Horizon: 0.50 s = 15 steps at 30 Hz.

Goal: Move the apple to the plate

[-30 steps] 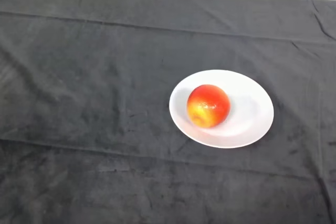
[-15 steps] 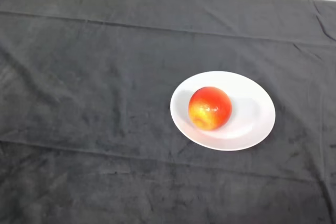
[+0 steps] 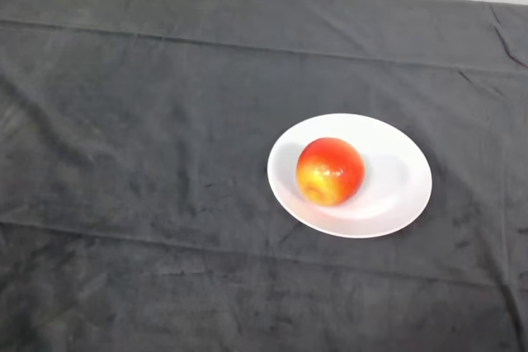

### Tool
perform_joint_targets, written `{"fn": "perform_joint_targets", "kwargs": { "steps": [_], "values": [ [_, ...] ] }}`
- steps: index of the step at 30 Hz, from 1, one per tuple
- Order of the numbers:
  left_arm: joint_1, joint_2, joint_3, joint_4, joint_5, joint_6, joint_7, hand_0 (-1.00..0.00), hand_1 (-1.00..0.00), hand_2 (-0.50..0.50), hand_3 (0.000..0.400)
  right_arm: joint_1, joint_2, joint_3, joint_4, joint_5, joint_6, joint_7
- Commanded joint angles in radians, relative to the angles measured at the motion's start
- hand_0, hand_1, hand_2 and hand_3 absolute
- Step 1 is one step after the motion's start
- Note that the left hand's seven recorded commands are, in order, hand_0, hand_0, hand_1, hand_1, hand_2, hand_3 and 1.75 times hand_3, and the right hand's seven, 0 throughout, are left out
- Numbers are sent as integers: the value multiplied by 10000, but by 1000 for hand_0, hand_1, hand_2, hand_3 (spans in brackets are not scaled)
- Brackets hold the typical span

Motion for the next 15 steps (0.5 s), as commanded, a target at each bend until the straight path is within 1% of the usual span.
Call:
{"fn": "perform_joint_targets", "kwargs": {
  "steps": [1,15],
  "values": [
    [-395,242,412,529,52,-255,-89,0,0,0,0,-239,-117,-155,-103,191,-43,47],
    [-776,37,717,922,251,-426,-375,0,0,0,0,-246,-126,-161,-79,192,-46,61]
  ]
}}
